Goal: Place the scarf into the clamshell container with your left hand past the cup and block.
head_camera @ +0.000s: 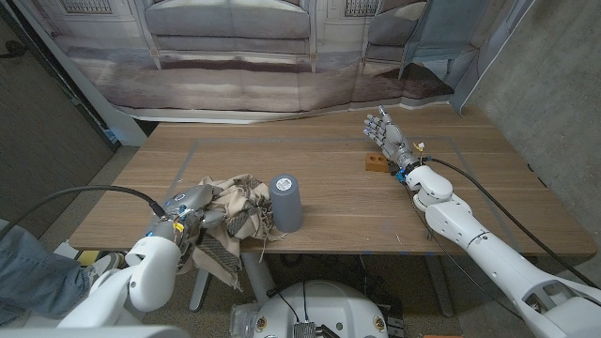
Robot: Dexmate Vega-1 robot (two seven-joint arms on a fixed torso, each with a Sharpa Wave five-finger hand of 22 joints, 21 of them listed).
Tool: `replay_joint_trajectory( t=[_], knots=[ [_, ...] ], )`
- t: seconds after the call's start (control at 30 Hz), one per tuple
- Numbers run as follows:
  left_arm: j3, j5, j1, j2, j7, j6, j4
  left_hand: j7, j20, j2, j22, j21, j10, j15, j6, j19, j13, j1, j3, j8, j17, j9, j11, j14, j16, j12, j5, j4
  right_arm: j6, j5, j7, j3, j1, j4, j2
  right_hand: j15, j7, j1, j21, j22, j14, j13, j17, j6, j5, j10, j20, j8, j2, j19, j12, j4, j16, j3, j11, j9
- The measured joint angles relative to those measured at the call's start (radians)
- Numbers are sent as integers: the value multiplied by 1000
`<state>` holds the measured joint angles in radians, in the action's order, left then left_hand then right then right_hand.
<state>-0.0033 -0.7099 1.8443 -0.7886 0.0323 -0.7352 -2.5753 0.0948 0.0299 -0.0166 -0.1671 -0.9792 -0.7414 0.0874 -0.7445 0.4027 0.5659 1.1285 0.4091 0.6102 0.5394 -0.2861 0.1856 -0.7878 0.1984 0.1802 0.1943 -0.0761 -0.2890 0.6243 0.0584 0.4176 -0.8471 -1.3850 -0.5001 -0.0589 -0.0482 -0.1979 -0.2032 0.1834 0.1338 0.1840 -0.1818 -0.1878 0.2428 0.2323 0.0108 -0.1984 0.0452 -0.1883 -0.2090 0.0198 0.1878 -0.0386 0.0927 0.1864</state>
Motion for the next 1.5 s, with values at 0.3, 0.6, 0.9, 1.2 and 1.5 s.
replay_joint_trajectory(
  t=[0.3, 0.6, 0.9, 1.2, 1.5],
  knots=[
    [-36, 46, 28, -16, 16, 16, -15, 4, 23, 17, 0, 45, 43, -11, 29, -23, -23, -98, 32, -27, -23, 28, -25, 46, 0, 0, -14, 108, -1, 1, 0, 0, -1, -1, 0, 0, 0, 0, 0, 0, 0, 0, 0, 0, 0, 0, 0, 0, 0, 0, 0, 0, 0, 0, 0, 0],
    [-65, 86, 48, -5, 63, 87, -1, 7, 62, 29, -3, 109, 81, -23, 33, -111, -46, -137, 31, -51, -49, 61, -30, 125, -8, 0, -14, 126, 1, 1, 1, 0, 1, -1, 0, 0, 0, 0, 0, 0, 0, 0, 0, 0, 0, 0, 0, 0, 0, 0, 0, 0, 0, 0, 0, 0],
    [-80, 110, 48, 0, 69, 120, 10, 30, 64, 40, -3, 129, 113, -28, 65, -125, -61, -184, 17, -81, -66, 72, -33, 166, -8, 0, -13, 148, 9, 2, 2, 3, 8, 3, 0, 0, 0, 0, 0, 0, 0, 0, 0, 0, 0, 0, 0, 0, 0, 0, 0, 0, 0, 0, 0, 0],
    [-102, 139, 52, 15, 81, 170, 20, 48, 79, 61, -3, 152, 155, -30, 149, -121, -79, -271, -16, -131, -85, 81, -51, 185, -2, 0, -13, 190, 15, 3, 3, 4, 11, 7, 0, 0, 0, 0, 0, 0, 0, 0, 0, 0, 0, 0, 0, 0, 0, 0, 0, 0, 0, 0, 0, 0],
    [-120, 159, 58, 33, 87, 213, 28, 50, 88, 106, -3, 181, 188, -33, 183, -112, -98, -381, -65, -162, -105, 82, -70, 210, -1, 0, -8, 238, 16, 3, 4, 4, 13, 8, 0, 0, 0, 0, 0, 0, 0, 0, 0, 0, 0, 0, 0, 0, 0, 0, 0, 0, 0, 0, 0, 0]
  ],
)
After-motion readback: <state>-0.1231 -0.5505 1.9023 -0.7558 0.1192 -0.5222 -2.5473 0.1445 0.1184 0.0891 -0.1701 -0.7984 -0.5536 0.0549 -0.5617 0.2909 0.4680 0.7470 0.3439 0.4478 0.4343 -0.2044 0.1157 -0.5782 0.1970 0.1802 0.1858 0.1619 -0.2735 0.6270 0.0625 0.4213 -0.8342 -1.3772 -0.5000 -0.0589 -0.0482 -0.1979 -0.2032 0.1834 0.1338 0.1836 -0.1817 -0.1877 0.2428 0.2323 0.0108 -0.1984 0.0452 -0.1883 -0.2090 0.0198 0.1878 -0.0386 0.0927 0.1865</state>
